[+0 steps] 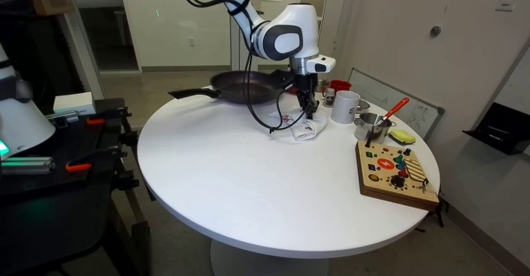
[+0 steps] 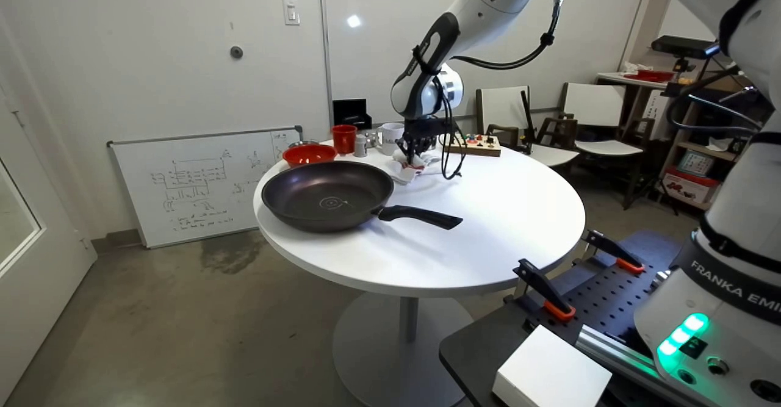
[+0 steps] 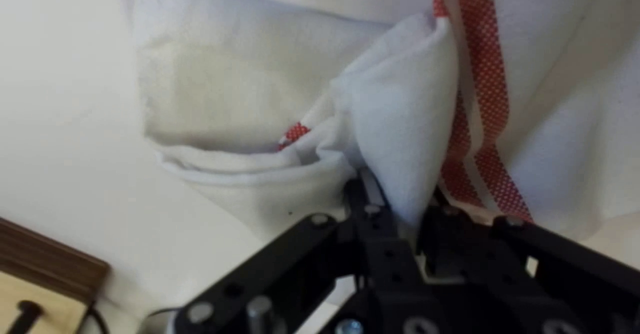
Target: Wipe the table with the towel
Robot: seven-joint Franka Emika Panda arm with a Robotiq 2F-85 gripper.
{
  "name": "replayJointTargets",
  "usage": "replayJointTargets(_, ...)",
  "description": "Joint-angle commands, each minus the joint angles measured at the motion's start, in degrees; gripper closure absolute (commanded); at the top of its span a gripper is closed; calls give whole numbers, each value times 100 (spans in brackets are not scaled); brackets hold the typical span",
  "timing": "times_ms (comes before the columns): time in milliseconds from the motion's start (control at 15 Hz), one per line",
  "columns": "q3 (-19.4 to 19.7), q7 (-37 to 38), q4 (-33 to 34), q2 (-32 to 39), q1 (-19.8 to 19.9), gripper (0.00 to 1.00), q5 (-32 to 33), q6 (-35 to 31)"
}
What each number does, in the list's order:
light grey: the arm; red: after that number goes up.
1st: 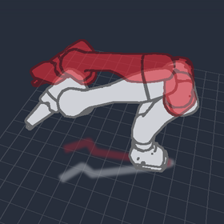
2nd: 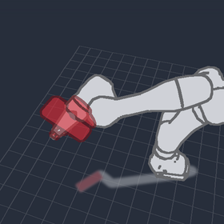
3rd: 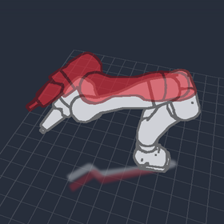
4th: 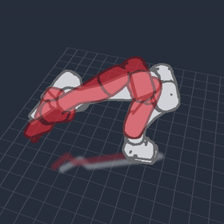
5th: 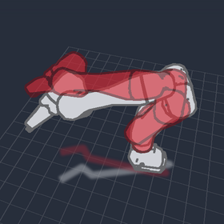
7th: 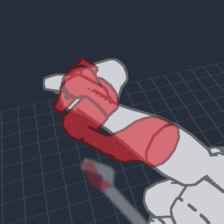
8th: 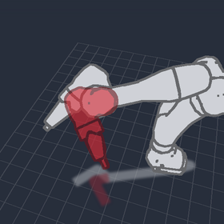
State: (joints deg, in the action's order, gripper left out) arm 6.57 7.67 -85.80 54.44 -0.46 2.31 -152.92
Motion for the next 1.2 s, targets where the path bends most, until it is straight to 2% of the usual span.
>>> replayJointTargets(0,634,400,187,595,-52,93,188,169)
replayJointTargets(533,1589,1015,-136,644,-12,94,521,365)
replayJointTargets(933,2120,1495,-345,707,41,94,892,771)
replayJointTargets(1133,2212,1619,-360,724,118,94,1064,1113)
